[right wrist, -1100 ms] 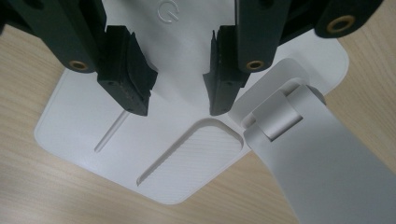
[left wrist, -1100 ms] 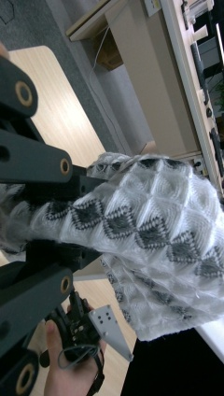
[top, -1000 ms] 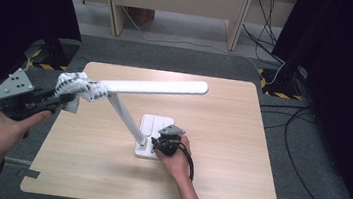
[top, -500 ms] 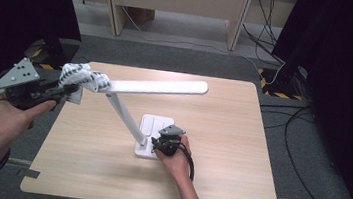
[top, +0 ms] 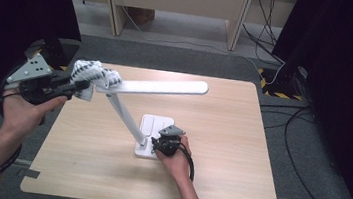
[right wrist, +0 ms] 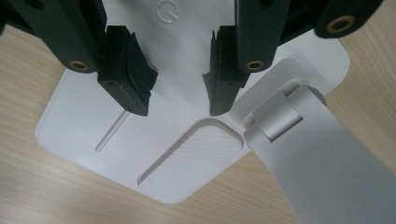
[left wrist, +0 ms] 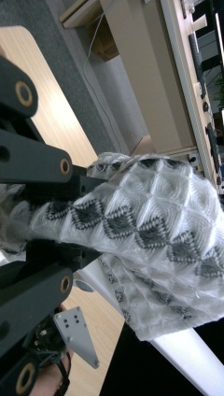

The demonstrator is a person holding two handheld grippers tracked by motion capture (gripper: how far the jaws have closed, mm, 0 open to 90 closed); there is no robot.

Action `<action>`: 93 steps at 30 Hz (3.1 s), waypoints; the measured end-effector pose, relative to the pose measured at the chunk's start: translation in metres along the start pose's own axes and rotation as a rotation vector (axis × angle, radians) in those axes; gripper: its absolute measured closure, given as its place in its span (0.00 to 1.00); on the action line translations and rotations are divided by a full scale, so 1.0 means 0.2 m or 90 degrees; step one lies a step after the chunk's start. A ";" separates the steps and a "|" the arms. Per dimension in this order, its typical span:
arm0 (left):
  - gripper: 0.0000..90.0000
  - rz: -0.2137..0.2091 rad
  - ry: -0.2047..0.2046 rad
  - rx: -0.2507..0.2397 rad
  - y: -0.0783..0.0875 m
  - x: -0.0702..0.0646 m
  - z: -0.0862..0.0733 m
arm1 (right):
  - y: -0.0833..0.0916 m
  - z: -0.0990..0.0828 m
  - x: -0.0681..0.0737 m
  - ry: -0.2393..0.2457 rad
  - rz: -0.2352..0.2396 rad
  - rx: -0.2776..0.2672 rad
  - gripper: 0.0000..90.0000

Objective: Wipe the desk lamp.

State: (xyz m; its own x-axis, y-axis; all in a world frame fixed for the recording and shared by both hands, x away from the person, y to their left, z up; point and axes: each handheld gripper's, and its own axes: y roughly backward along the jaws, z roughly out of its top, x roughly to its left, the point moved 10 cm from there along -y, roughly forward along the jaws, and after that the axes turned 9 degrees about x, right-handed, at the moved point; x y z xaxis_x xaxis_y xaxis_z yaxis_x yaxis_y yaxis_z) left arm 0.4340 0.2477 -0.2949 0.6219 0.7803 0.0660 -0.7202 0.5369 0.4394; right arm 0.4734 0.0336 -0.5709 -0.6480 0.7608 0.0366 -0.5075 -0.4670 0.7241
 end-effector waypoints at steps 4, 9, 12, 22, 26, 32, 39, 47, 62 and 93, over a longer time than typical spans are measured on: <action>0.82 -0.002 -0.005 -0.010 -0.02 -0.01 0.03 | 0.00 0.00 0.00 0.002 -0.001 -0.006 0.66; 0.82 -0.008 -0.009 -0.001 0.00 -0.05 0.05 | 0.00 0.00 0.00 0.002 0.002 0.000 0.66; 0.82 -0.013 -0.014 -0.003 0.01 -0.07 0.06 | 0.00 0.00 0.00 0.005 0.002 0.001 0.66; 0.82 -0.028 -0.011 -0.006 -0.05 -0.14 0.10 | 0.00 0.00 0.00 0.006 0.001 0.005 0.67; 0.82 -0.028 0.003 -0.012 -0.07 -0.15 0.10 | 0.00 0.00 0.00 0.008 0.002 0.008 0.68; 0.82 -0.025 0.023 -0.010 -0.08 -0.15 0.10 | 0.00 0.00 0.00 0.007 0.001 0.010 0.68; 0.83 -0.024 0.030 -0.010 -0.10 -0.17 0.11 | 0.00 0.00 0.00 0.005 0.000 0.013 0.70; 0.83 -0.026 0.028 -0.009 -0.11 -0.18 0.12 | 0.00 0.00 0.00 0.004 0.000 0.010 0.70; 0.83 -0.030 0.017 -0.005 -0.15 -0.23 0.17 | 0.00 0.00 0.00 0.007 0.003 0.010 0.70; 0.83 -0.041 0.040 -0.006 -0.21 -0.26 0.21 | 0.00 0.00 0.00 0.009 0.005 0.008 0.70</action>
State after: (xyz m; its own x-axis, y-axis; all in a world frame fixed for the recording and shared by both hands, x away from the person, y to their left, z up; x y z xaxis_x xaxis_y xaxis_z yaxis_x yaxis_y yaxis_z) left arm 0.4448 0.1713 -0.2793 0.6470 0.7622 -0.0187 -0.6822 0.5897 0.4322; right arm 0.4736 0.0328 -0.5706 -0.6600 0.7506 0.0332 -0.4950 -0.4676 0.7323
